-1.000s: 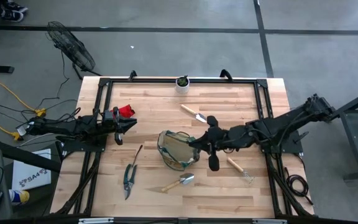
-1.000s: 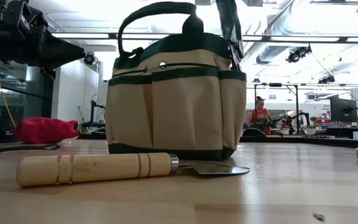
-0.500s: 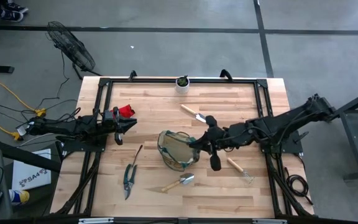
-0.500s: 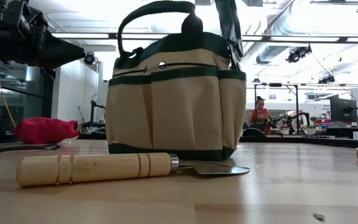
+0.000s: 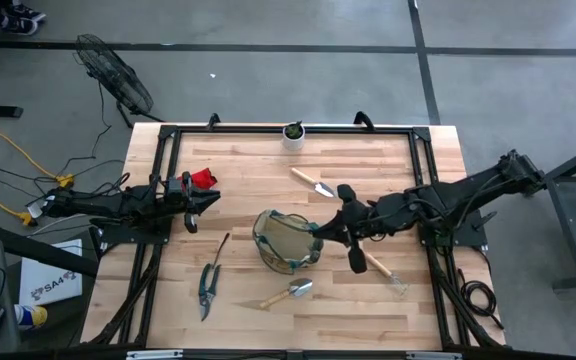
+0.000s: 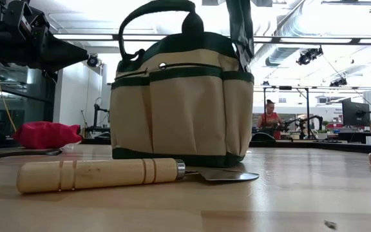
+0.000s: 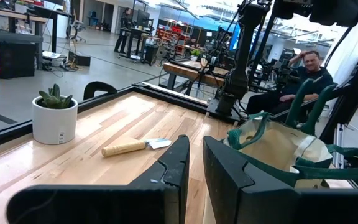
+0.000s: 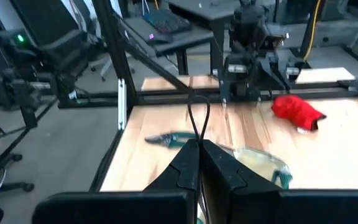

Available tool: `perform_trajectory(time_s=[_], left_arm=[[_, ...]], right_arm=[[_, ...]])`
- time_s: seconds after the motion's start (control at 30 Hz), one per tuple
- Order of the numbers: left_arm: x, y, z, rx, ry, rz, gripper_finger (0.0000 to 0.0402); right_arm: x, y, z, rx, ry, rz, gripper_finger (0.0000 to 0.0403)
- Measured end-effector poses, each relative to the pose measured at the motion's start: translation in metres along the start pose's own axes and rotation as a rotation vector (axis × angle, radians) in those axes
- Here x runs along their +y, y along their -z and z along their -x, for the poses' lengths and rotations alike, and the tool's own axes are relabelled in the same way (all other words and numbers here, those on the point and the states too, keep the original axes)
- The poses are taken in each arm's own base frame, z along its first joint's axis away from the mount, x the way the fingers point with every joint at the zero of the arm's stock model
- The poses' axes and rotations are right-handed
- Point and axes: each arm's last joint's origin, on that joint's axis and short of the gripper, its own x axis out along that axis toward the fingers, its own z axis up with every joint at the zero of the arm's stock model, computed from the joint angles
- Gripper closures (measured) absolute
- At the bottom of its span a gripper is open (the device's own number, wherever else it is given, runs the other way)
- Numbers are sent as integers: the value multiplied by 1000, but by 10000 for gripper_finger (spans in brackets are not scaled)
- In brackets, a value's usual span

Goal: Pick & Place Garden tools in Gardening bag
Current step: Put the green shear scissors into the gardening bag

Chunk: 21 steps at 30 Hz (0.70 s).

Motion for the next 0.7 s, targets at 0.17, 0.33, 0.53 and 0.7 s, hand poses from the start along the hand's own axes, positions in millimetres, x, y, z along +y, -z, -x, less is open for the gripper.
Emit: perform_trajectory(time_s=[0.17,0.33,0.53,0.7], left_arm=[[0,0,0,0,0,0,357],[0,0,0,0,0,0,357],[0,0,0,0,0,0,357],[0,0,0,0,0,0,357]], right_arm=[[0,6,0,71,-40,-28,399],[1,6,0,83,-102,27,399],[-6,8,-1,114,-112,81,399],[-18,6,-3,112,-83,131,399]])
